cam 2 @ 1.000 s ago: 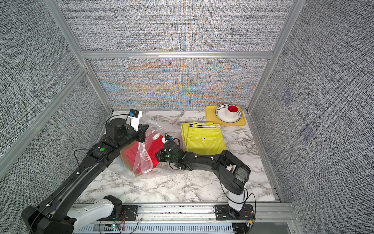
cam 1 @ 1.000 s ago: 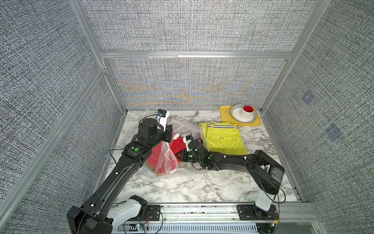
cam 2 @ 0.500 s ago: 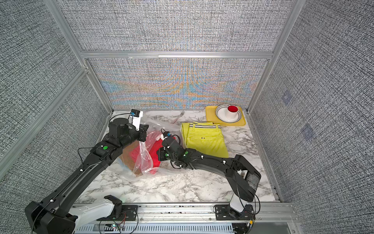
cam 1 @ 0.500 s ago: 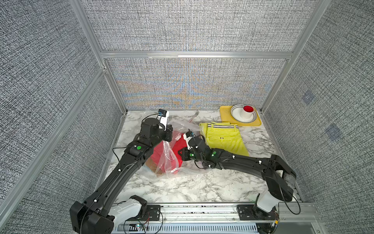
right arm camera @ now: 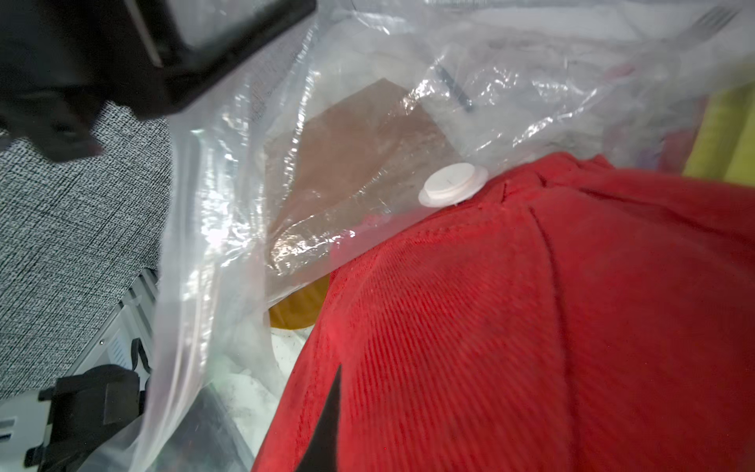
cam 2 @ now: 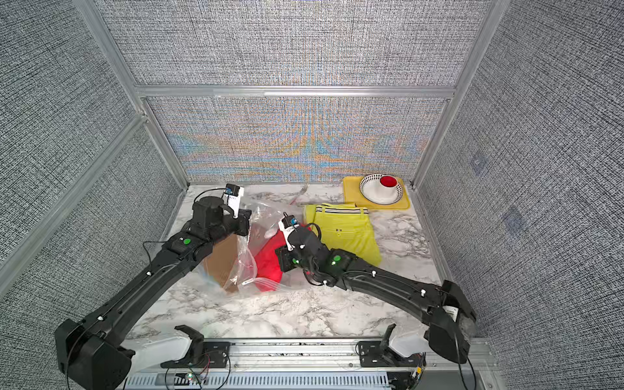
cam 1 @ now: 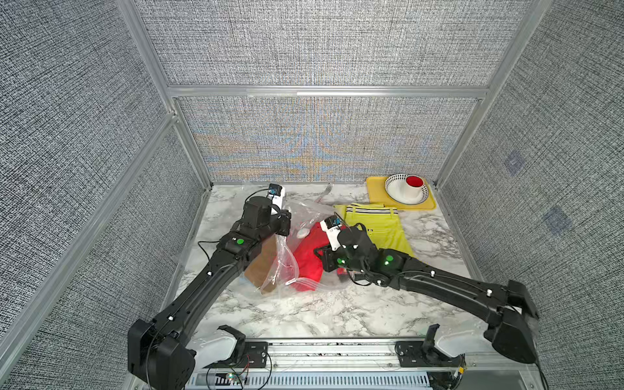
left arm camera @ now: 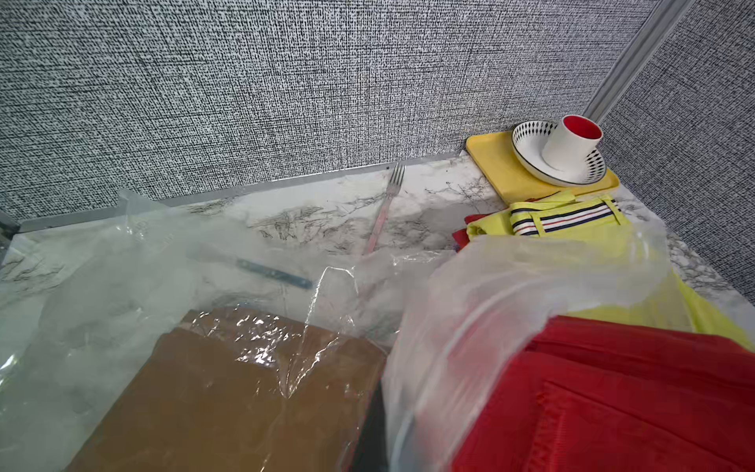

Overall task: Take the trousers out of the vacuum bag
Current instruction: Take out the trousers from the vacuum bag.

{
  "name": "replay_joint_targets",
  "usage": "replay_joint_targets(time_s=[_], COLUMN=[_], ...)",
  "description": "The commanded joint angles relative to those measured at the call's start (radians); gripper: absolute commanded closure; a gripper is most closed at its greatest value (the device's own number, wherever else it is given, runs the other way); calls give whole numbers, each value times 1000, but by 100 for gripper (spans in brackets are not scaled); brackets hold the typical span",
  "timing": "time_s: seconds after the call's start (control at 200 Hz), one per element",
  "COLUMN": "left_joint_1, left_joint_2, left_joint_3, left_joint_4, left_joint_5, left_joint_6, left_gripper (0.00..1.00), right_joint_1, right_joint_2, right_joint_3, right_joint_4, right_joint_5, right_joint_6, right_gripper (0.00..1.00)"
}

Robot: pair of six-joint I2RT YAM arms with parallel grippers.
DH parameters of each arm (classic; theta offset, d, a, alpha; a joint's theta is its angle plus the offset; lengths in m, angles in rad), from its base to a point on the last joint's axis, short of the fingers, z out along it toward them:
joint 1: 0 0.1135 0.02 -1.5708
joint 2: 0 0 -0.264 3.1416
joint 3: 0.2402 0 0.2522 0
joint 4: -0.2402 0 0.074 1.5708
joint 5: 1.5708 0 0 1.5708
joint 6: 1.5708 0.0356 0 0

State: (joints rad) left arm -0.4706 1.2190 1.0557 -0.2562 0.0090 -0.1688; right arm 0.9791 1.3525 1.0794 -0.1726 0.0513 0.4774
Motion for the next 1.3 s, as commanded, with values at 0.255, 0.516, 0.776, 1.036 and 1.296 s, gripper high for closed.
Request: replay_joint_targets(time_s=[0.255,0.516,0.776,1.036,1.296], left_joint_1=[1,1,1,3,10], left_joint_2=[52,70,81,106,125], left_joint_3=[-5,-21,-68,-102,-130], left_joint_4=[60,60,90,104,118], left_joint_5=[23,14,-13,-51,-79], left_joint_6=[-11,1,10,8,4], left_gripper=[100,100,100,100,100], right_joint_1=[1,-16,-40,-118,-221], right_joint_2=[-164,-270,-328,-393,-410], right_joint_3=[10,59,175,221,272], right_joint_4=[34,6,-113,-180,-229], right_joint_5=[-97,-100,-37,16,5], right_joint_6=[-133,-144,-132,-109,-100], right_gripper=[100,100,100,100,100])
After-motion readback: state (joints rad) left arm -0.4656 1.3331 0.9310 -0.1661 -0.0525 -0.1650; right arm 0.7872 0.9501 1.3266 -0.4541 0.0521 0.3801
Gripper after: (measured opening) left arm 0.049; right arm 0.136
